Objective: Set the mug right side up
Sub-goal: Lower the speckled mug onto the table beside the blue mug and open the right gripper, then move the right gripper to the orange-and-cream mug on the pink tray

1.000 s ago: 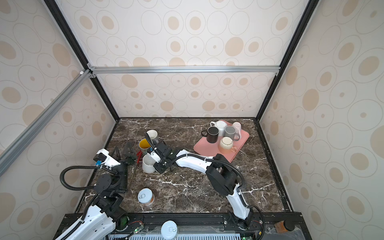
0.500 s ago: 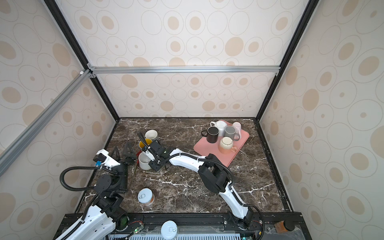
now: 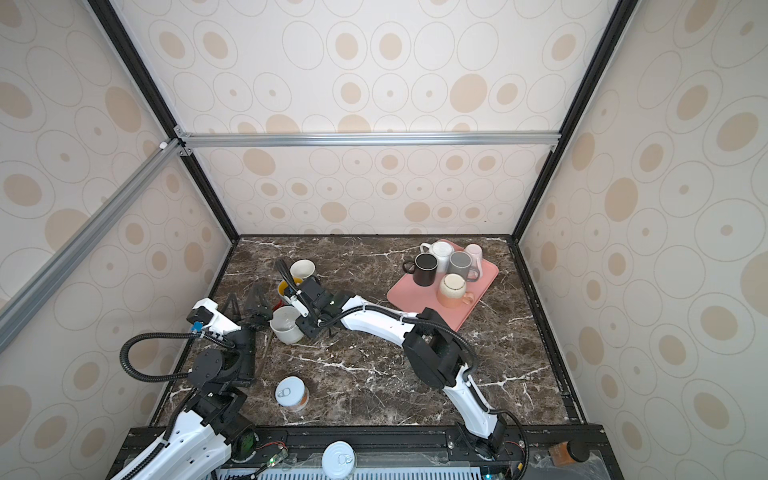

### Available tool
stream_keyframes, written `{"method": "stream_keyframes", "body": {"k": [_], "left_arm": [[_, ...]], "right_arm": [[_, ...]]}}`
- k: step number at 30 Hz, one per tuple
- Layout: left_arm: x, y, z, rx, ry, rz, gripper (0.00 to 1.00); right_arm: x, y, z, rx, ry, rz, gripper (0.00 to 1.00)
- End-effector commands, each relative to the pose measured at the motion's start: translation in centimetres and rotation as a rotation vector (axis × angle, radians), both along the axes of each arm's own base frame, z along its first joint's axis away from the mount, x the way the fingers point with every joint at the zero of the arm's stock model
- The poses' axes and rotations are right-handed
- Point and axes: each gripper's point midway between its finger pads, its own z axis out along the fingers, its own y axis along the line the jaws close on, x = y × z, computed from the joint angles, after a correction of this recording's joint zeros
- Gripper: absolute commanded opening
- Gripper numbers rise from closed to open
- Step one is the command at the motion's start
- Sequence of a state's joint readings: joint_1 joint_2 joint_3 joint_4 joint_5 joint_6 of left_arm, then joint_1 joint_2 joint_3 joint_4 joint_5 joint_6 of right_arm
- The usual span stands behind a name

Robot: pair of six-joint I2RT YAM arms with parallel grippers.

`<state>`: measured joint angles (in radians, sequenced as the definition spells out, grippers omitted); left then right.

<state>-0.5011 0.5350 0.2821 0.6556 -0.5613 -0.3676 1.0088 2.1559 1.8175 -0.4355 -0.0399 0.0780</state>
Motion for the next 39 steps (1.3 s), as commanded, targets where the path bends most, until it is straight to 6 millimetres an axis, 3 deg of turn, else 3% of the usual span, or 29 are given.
{"method": "stream_keyframes", "body": {"k": [1, 5, 10, 13, 16, 19, 24, 30, 33, 39], "left_arm": [[0.3, -0.5, 1.0, 0.002, -0.007, -0.025, 0.76], [1.4, -2.0, 0.8, 0.009, 0.023, -0.085, 0.77], [3.1, -4.6, 0.7, 0.049, 0.05, -0.186, 0.76], [4.5, -7.0, 0.4, 0.089, 0.087, -0.272, 0.76], [5.8, -9.2, -0.2, 0.105, 0.123, -0.356, 0.76], [6.8, -11.2, -1.1, 0.106, 0.15, -0.438, 0.75], [8.9, -16.3, -3.8, 0.139, 0.244, -0.648, 0.7], [10.8, -21.6, -6.9, 0.111, 0.345, -0.847, 0.63], [11.0, -24.3, -7.8, 0.121, 0.369, -0.908, 0.62], [10.6, -30.2, -10.5, 0.144, 0.428, -1.032, 0.62]], "right_arm": [[0.4, -0.8, 5.1, 0.089, -0.08, -0.059, 0.39], [1.1, -2.8, 7.2, 0.108, -0.144, -0.136, 0.39], [2.9, -7.1, 8.5, 0.076, -0.181, -0.253, 0.39], [4.3, -10.7, 8.6, 0.059, -0.19, -0.334, 0.39], [6.1, -15.7, 8.6, 0.033, -0.192, -0.452, 0.39], [7.6, -21.4, 7.9, 0.034, -0.137, -0.595, 0.4], [9.4, -31.8, 5.8, 0.11, 0.004, -0.865, 0.42], [10.7, -42.1, 3.5, 0.167, 0.062, -1.139, 0.42], [11.2, -45.7, 2.3, 0.14, 0.087, -1.231, 0.42], [11.9, -50.0, -0.3, 0.147, 0.173, -1.341, 0.43]]}}
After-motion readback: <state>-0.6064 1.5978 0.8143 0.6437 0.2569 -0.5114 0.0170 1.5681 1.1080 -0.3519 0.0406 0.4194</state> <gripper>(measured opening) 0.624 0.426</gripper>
